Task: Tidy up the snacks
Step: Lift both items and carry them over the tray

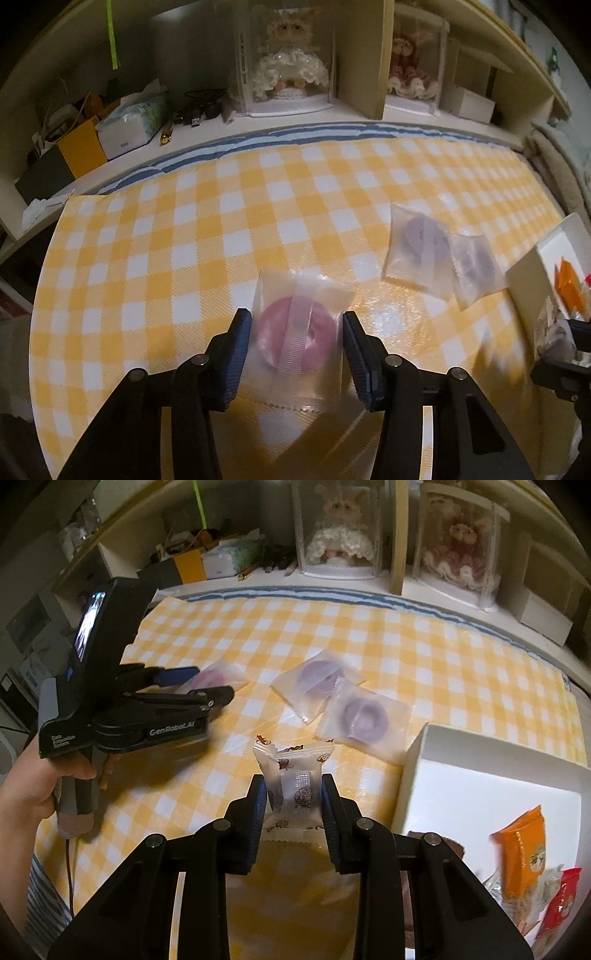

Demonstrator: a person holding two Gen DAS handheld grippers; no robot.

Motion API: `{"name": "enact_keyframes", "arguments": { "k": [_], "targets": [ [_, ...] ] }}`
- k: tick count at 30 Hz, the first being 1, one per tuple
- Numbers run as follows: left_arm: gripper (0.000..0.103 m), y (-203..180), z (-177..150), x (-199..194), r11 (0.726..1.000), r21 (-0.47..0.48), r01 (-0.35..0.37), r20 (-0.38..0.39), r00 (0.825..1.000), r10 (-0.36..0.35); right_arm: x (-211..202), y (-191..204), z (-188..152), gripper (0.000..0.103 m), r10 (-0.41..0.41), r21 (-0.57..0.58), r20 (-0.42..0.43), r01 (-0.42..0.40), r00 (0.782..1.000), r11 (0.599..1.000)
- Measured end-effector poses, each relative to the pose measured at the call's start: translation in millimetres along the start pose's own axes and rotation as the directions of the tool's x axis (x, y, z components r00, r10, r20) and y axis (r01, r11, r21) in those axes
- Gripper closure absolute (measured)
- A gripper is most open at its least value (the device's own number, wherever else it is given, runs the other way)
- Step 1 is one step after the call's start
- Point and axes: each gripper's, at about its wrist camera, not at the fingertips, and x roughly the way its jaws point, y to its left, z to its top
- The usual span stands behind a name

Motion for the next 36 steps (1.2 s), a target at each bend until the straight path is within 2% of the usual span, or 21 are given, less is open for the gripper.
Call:
{"name": "enact_keyframes", "arguments": {
  "k": [4, 7, 11, 17, 28, 36],
  "targets": [
    [0.055, 0.0, 8.8, -35.6, 0.998, -0.044, 0.035, 0.068, 0.997, -0.032, -9.5, -4.5, 3.1, 0.074, 0.0, 0.018, 0.032, -0.001, 0.999, 1.0],
    [0.055, -6.2, 17.8, -67.0, 0.995, -0.067, 0.075, 0.136, 0.989, -0.065, -23.4, -11.8, 8.7, 0.074, -0.004, 0.027, 0.074, 0.002, 0.997, 1.0],
    [0.055, -21.3, 27.6, -104.9, 0.988, -0.069, 0.134, 0.227, 0.967, -0.116, -51.9, -24.2, 17.5, 0.074, -0.01, 0.045, 0.137, 0.004, 0.991, 0.999],
    [0.055, -41.0, 25.4, -148.9, 0.978, -0.055, 0.201, 0.304, 0.936, -0.176, -95.8, -43.8, 27.3, 0.074, -0.039, 0.058, 0.216, 0.027, 0.976, 0.998],
    [0.055, -91.9, 12.6, -185.8, 0.952, 0.018, 0.306, 0.315, 0.902, -0.296, -153.8, -90.2, 8.9, 0.074, -0.129, 0.139, 0.278, 0.094, 0.952, 0.986],
    [0.055, -131.8, 10.7, -161.1, 0.913, 0.07, 0.402, 0.239, 0.882, -0.407, -170.3, -143.5, -20.6, 0.074, -0.213, 0.242, 0.26, 0.15, 0.942, 0.958]
  ]
}}
